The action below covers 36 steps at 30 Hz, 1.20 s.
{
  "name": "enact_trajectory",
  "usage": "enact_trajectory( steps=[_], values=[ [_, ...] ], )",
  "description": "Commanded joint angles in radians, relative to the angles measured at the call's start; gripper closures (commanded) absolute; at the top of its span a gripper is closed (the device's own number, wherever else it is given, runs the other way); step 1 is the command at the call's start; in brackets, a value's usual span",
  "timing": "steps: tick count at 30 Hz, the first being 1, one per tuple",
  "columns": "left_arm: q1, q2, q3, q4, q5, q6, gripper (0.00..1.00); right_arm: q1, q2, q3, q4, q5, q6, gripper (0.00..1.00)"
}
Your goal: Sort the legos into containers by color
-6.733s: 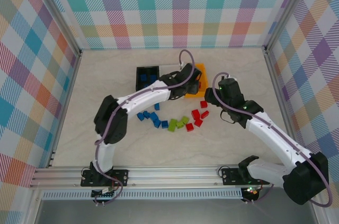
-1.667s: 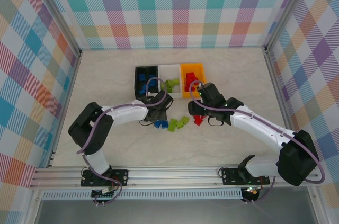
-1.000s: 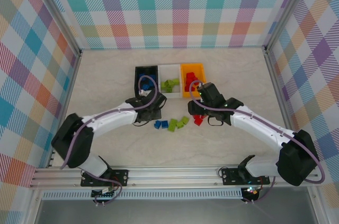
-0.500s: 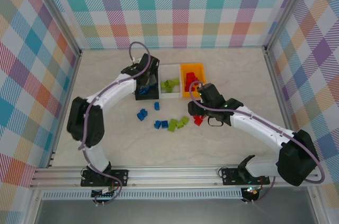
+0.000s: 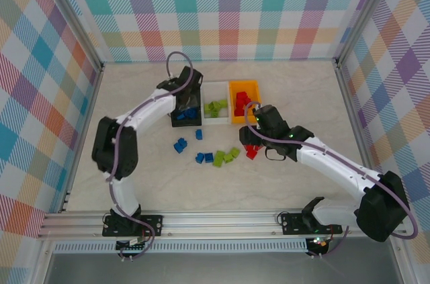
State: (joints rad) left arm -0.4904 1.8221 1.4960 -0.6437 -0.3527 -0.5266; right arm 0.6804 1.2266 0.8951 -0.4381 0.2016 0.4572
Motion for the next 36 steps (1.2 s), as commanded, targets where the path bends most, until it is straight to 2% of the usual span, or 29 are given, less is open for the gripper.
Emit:
enact_trajectory(
  steps=[1, 7, 10, 15, 25, 34, 36],
  values=[
    [-0.071, -0.198, -0.156, 0.034, 0.039, -0.009, 0.27, 0.002, -0.026, -0.022, 0.007, 0.007, 0.015, 0.33],
    [-0.23, -0.428, -0.482, 0.07, 0.12, -0.063, 0.2, 0.002, -0.011, -0.032, 0.02, 0.004, 0.02, 0.33],
    [-0.303, -0.44, -0.575, 0.056, 0.15, -0.098, 0.2, 0.002, 0.0, -0.033, 0.025, 0.002, 0.023, 0.33],
    [-0.37, -0.416, -0.672, 0.095, 0.196, -0.123, 0.27, 0.001, 0.013, -0.03, 0.029, 0.004, 0.027, 0.33],
    [-0.353, -0.213, -0.614, 0.124, 0.178, -0.068, 0.39, 0.002, -0.001, -0.018, 0.008, 0.016, 0.02, 0.33],
    [-0.299, -0.114, -0.516, 0.14, 0.135, -0.019, 0.39, 0.001, -0.016, -0.013, 0.004, 0.019, 0.012, 0.33],
    [-0.296, -0.102, -0.492, 0.128, 0.122, -0.007, 0.43, 0.001, -0.015, -0.013, 0.006, 0.019, 0.009, 0.33]
  ],
)
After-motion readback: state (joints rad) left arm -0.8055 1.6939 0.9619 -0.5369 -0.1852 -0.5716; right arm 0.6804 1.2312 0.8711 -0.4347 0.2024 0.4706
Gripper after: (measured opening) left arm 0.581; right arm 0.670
